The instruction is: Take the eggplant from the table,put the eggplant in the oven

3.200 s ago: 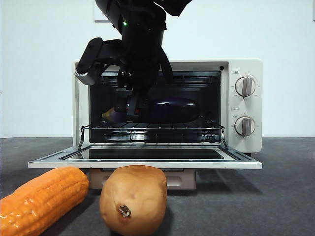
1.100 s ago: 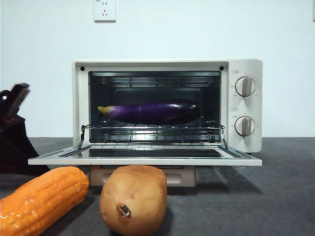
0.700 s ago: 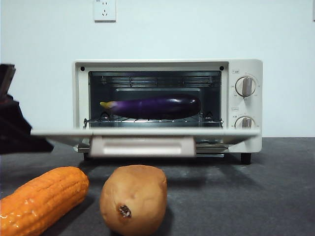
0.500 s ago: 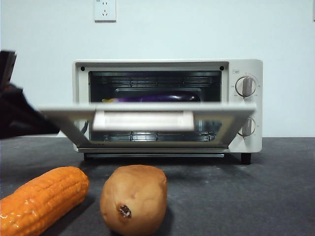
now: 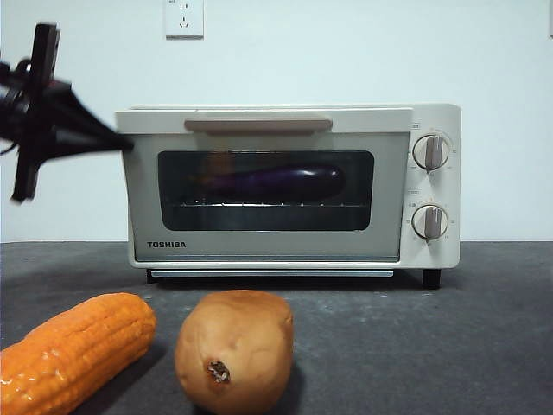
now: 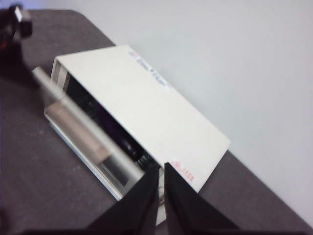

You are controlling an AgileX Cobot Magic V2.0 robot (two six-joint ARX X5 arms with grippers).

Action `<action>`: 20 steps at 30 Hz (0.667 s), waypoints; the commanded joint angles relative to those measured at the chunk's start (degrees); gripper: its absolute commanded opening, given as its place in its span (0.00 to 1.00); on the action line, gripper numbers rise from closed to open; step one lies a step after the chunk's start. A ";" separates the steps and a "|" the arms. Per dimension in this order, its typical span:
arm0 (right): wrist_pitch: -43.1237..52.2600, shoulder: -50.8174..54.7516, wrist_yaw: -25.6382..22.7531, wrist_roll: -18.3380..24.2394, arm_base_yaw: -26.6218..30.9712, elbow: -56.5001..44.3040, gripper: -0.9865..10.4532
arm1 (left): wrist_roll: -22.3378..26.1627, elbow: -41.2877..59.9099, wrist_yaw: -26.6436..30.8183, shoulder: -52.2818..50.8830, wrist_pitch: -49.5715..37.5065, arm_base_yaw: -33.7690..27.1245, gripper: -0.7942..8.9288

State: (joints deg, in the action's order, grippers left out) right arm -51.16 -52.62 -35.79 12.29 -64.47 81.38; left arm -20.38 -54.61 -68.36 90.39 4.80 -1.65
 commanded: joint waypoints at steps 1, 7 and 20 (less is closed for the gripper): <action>-1.20 -0.59 1.81 -2.97 -0.63 1.05 0.09 | -2.19 -5.01 -0.61 0.57 -0.50 0.13 0.09; -5.68 -3.39 8.96 -5.01 0.63 0.98 0.09 | -2.89 -8.52 6.10 -4.72 0.42 0.92 0.09; 3.13 -5.55 21.84 -10.84 18.88 -13.44 0.09 | 15.85 -6.25 40.04 -30.80 23.15 10.21 0.09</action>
State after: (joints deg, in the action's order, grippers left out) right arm -49.82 -58.30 -14.72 3.92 -46.81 68.84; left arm -7.60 -61.12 -29.85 60.07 28.14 8.27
